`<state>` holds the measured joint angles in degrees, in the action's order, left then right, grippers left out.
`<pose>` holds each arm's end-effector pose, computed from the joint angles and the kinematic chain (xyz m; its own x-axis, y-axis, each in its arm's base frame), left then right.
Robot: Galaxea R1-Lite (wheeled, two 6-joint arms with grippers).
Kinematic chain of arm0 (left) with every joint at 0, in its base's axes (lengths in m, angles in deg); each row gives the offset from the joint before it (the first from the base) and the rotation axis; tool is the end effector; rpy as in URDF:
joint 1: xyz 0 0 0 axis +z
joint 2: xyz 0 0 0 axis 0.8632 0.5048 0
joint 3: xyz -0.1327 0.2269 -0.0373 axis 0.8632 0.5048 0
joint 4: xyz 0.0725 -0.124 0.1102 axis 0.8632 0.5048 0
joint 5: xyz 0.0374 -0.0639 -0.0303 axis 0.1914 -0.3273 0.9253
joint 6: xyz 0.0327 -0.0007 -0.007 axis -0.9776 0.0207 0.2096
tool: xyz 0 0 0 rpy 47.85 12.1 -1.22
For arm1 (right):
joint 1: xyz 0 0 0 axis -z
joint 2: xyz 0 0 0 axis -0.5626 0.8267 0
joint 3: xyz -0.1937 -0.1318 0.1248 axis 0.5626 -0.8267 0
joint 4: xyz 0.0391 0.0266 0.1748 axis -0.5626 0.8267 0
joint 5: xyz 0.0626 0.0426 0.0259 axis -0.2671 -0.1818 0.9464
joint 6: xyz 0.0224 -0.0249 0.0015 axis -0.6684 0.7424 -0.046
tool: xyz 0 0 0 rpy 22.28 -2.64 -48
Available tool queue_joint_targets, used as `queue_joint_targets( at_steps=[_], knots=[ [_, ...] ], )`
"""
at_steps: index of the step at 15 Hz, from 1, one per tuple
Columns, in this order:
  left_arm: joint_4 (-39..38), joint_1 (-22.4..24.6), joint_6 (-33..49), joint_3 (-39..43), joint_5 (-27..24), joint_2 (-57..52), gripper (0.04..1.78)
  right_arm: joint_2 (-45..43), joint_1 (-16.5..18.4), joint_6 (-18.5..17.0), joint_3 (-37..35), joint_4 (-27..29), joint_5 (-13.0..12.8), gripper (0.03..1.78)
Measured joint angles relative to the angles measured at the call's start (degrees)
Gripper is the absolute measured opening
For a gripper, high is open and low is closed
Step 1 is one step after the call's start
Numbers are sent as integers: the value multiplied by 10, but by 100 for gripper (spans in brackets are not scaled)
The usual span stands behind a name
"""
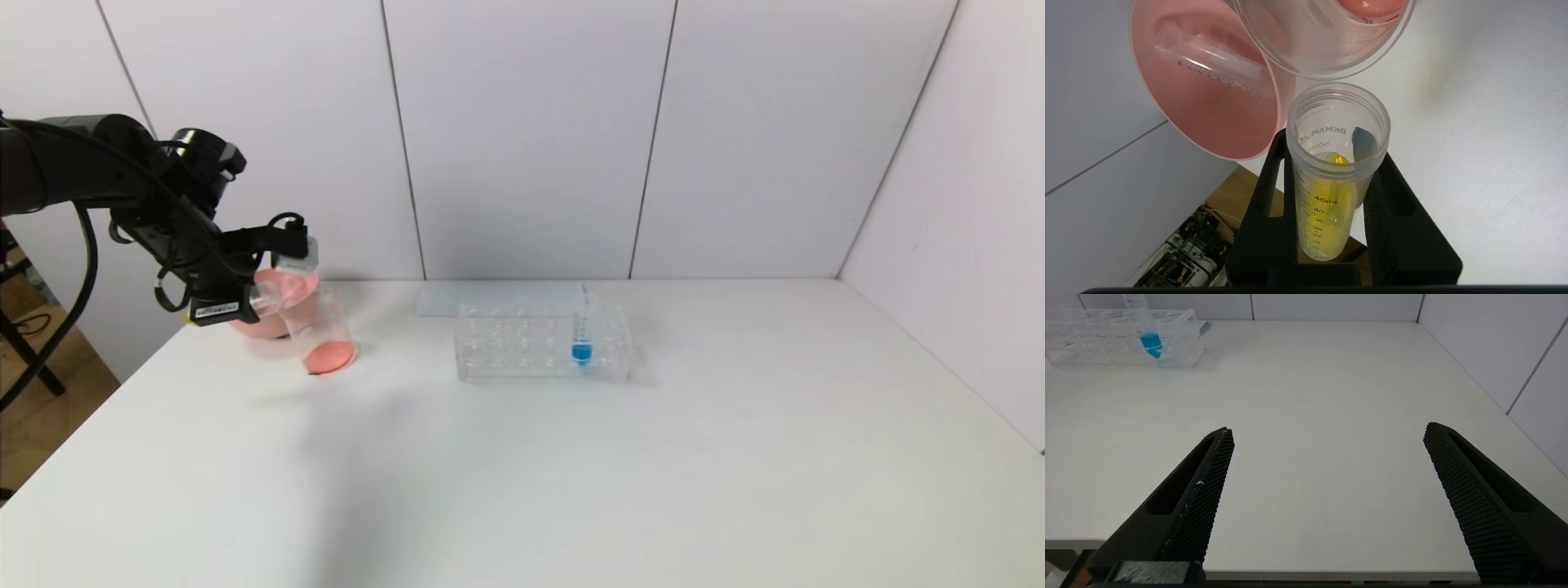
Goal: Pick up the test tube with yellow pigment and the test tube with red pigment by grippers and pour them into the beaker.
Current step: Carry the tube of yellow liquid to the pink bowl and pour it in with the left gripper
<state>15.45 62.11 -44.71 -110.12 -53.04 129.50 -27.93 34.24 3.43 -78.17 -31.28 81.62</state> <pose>0.3717 0.0178 0.1877 0.5389 0.0823 -0.8383 0.7844 0.3136 0.5351 0.0127 -0.0001 0.0758 1.0000 -0.0032 -0.0019 0.0032 1.0000 0.0031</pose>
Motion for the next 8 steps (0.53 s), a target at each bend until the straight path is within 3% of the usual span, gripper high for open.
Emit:
queue_joint_targets(
  at_steps=[8],
  knots=[
    [-2, -4, 0, 0, 27, 3, 47, 0, 0, 0, 0, 0, 0, 170]
  ],
)
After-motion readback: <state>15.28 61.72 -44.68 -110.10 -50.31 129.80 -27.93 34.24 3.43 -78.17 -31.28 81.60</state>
